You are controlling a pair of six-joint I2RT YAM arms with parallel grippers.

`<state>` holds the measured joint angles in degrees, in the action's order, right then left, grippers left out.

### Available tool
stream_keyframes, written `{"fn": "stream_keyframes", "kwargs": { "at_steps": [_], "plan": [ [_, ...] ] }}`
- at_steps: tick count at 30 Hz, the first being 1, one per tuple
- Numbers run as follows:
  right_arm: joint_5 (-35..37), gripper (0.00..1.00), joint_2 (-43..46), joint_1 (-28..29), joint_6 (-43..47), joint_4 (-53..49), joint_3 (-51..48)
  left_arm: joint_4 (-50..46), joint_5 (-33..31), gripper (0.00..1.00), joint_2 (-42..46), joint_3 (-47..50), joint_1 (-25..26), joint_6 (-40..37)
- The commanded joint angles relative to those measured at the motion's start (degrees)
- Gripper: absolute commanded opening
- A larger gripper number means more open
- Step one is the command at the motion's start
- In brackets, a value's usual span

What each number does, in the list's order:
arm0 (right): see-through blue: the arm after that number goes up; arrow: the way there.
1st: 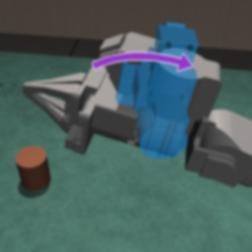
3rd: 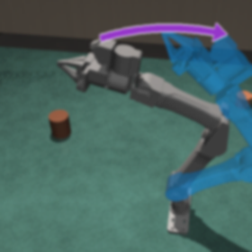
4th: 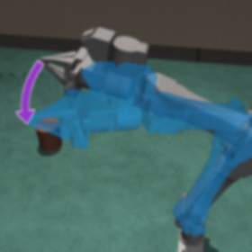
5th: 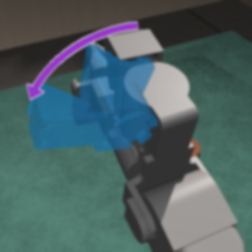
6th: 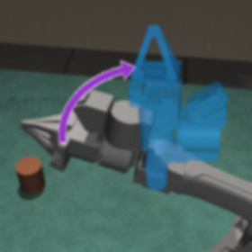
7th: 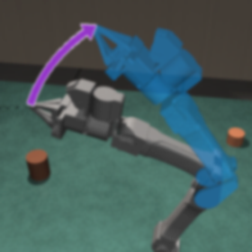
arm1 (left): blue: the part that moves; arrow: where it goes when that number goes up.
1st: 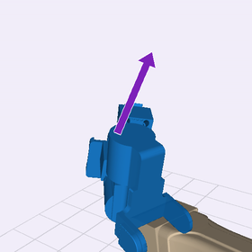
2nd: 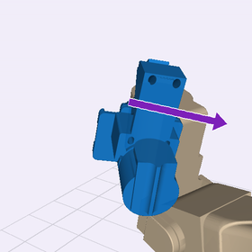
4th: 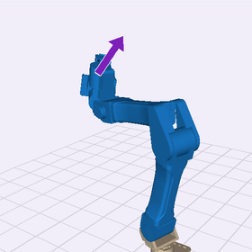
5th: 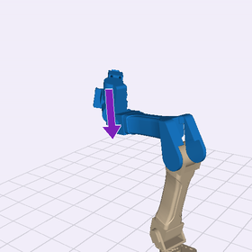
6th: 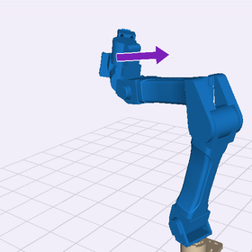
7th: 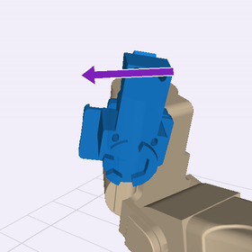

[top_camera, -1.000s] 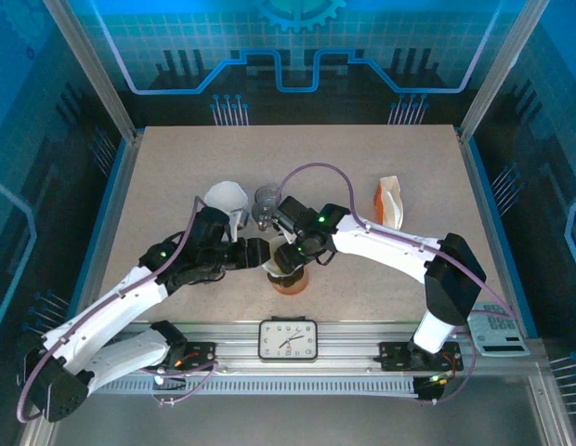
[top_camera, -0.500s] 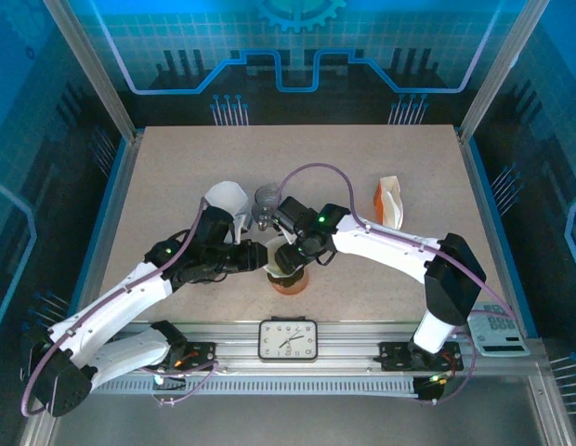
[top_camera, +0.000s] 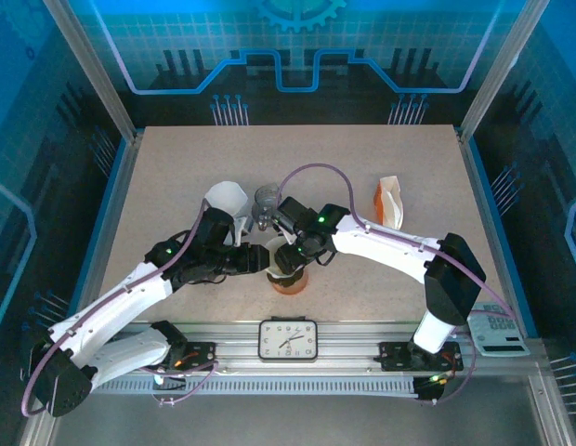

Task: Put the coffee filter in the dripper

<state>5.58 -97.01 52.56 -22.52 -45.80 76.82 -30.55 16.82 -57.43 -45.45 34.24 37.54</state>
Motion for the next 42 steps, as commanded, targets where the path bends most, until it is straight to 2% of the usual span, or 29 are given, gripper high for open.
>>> {"fn": "stream_keyframes", "kwargs": {
  "at_steps": [1,5,10,18,24,42],
  "plan": [
    [1.2,0.65,-2.0,0.7,-0.4,-0.2,-0.3,-1.5,1.7,0.35,0.2,0.3,0.0,-0.3],
    [1.3,0.65,-2.2,0.7,-0.4,-0.3,-0.1,-1.1,2.1,0.16,0.2,1.0,0.0,-0.3],
    [1.3,0.65,-2.3,0.8,-0.4,-0.4,0.0,-0.7,2.1,0.09,0.1,1.6,0.0,-0.1],
    [2.1,0.65,0.2,0.8,-1.1,0.5,0.0,-0.4,1.9,0.11,0.0,2.1,0.0,0.1],
    [1.8,0.67,1.6,0.5,-1.1,-0.1,1.4,-0.4,1.6,0.2,-0.1,2.1,0.0,0.0],
    [3.3,0.68,5.8,-0.1,-1.7,0.8,2.4,0.2,1.5,0.2,-0.8,2.1,-0.2,0.3]
  ]
}}
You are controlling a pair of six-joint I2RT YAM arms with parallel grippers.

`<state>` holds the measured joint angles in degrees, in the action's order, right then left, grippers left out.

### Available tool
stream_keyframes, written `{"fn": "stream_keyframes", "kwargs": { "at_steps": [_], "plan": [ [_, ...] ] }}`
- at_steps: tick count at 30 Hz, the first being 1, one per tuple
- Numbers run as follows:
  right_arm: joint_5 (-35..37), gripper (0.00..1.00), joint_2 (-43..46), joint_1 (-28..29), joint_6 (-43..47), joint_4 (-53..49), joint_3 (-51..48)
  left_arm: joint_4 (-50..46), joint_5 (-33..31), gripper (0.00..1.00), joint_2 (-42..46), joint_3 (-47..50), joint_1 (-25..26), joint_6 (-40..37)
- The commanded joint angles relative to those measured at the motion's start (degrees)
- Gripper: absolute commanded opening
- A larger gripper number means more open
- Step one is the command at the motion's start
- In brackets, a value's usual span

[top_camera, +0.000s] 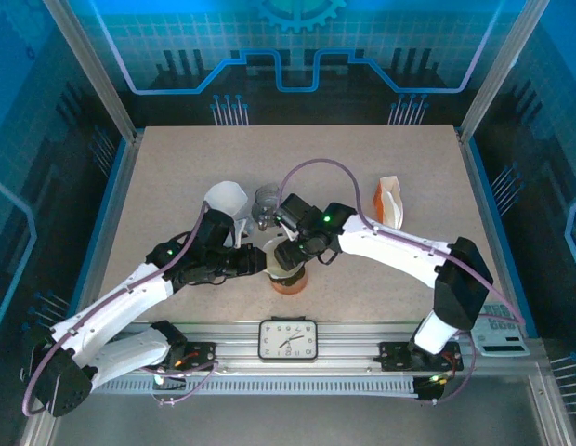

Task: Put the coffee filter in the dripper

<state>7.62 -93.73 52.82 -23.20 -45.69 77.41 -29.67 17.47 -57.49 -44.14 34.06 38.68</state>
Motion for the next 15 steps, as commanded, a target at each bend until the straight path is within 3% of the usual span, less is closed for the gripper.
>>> {"fn": "stream_keyframes", "kwargs": {
  "at_steps": [1,15],
  "plan": [
    [1.4,0.68,2.8,-0.4,-1.2,0.6,1.9,-0.7,0.8,0.2,-0.7,0.7,0.0,-0.8],
    [7.0,0.68,16.0,-3.2,-1.1,-2.5,1.7,-0.5,0.7,0.25,-1.0,-0.1,-0.1,-0.4]
  ]
}}
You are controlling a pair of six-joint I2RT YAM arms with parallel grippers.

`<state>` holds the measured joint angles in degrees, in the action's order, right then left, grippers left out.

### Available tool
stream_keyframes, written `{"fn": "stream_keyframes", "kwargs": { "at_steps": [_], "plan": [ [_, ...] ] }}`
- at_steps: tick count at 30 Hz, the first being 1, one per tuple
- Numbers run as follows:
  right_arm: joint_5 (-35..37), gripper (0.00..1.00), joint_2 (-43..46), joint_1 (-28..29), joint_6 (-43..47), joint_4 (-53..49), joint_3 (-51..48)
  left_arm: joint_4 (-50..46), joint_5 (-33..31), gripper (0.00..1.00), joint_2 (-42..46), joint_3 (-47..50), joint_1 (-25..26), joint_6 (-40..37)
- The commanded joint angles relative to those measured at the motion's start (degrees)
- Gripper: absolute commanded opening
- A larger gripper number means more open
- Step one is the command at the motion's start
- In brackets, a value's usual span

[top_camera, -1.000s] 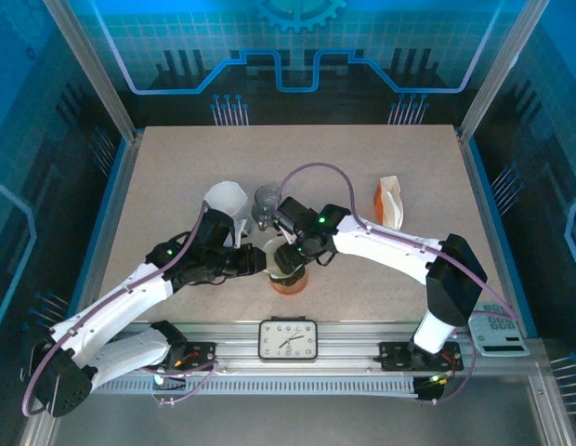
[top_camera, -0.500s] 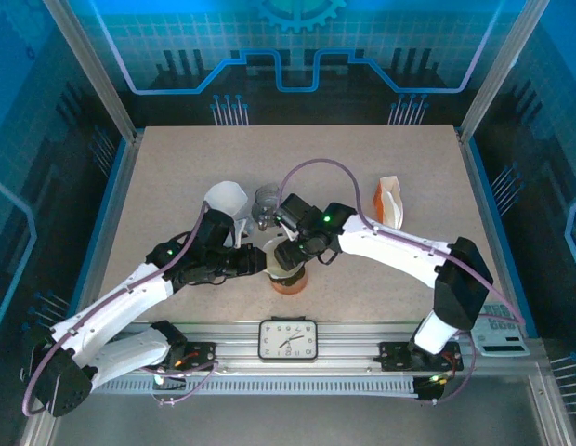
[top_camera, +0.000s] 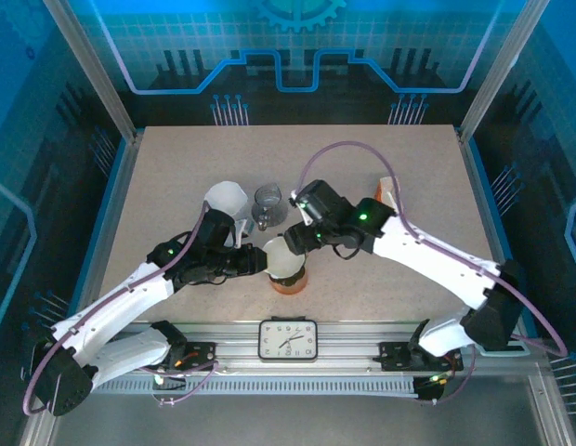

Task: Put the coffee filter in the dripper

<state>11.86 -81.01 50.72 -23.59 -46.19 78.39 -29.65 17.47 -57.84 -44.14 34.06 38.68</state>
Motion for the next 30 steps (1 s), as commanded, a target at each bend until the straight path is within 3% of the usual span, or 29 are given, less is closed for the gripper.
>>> {"fn": "stream_keyframes", "kwargs": {
  "at_steps": [1,8,22,30],
  "plan": [
    [3.4,0.68,4.8,-1.3,-0.7,-2.4,0.2,-0.4,0.8,0.26,-0.6,-0.1,-0.1,-0.3],
    [2.1,0.69,11.7,-4.1,-2.1,-1.3,-5.2,0.7,1.0,0.37,-1.0,0.0,-0.1,0.4],
    [1.6,0.69,13.2,-4.4,-3.4,-0.5,-7.3,1.1,1.2,0.64,0.4,-0.8,-0.1,1.3],
    [2.3,0.69,14.9,-4.3,-3.9,-0.2,-8.2,1.3,0.6,0.71,1.6,-1.0,-0.1,1.8]
  ]
}}
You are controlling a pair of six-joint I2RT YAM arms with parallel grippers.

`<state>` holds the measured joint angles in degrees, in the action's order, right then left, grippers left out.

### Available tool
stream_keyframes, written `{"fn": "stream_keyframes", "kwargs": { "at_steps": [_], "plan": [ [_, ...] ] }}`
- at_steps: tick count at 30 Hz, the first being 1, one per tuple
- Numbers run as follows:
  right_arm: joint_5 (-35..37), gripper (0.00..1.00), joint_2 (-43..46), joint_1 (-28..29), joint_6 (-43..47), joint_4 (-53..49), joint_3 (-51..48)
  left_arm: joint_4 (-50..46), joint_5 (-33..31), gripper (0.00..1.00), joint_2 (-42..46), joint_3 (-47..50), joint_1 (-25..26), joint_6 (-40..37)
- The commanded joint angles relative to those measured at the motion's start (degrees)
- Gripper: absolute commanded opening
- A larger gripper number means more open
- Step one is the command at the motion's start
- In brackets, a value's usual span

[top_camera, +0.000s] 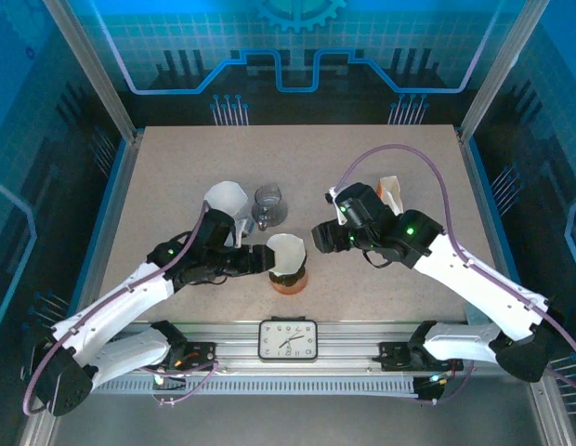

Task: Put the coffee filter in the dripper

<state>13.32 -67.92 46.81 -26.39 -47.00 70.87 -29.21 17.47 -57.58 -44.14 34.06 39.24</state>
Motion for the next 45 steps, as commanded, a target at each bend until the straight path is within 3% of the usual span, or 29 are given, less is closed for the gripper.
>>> {"fn": "stream_keyframes", "kwargs": {
  "at_steps": [1,12,18,24,29,35,45],
  "plan": [
    [0.8,0.69,2.3,-0.4,-1.2,0.8,-1.0,0.8,0.4,0.73,1.7,-1.2,-0.1,1.2],
    [2.6,0.7,6.0,-0.5,-2.6,1.3,-3.9,-1.7,-2.7,0.79,6.6,-4.3,-0.1,1.1],
    [0.4,0.69,13.5,-0.5,-7.0,6.4,-14.1,-4.0,-8.8,0.78,16.8,0.3,-0.2,5.2],
    [-4.6,0.67,17.6,-0.5,-10.1,11.2,-25.5,-10.2,-10.7,0.57,22.7,4.7,-0.2,8.2],
    [-13.8,0.61,16.5,-0.4,-12.6,22.0,-35.2,-0.9,-4.4,0.34,21.7,16.4,0.2,16.0],
    [-17.4,0.55,12.8,1.3,-12.8,31.9,-41.1,9.3,-6.7,0.27,15.9,21.7,5.6,18.4],
    [-18.9,0.45,9.1,1.3,-14.0,39.2,-45.6,25.0,-7.4,0.11,3.5,25.3,7.6,18.1]
  ]
}}
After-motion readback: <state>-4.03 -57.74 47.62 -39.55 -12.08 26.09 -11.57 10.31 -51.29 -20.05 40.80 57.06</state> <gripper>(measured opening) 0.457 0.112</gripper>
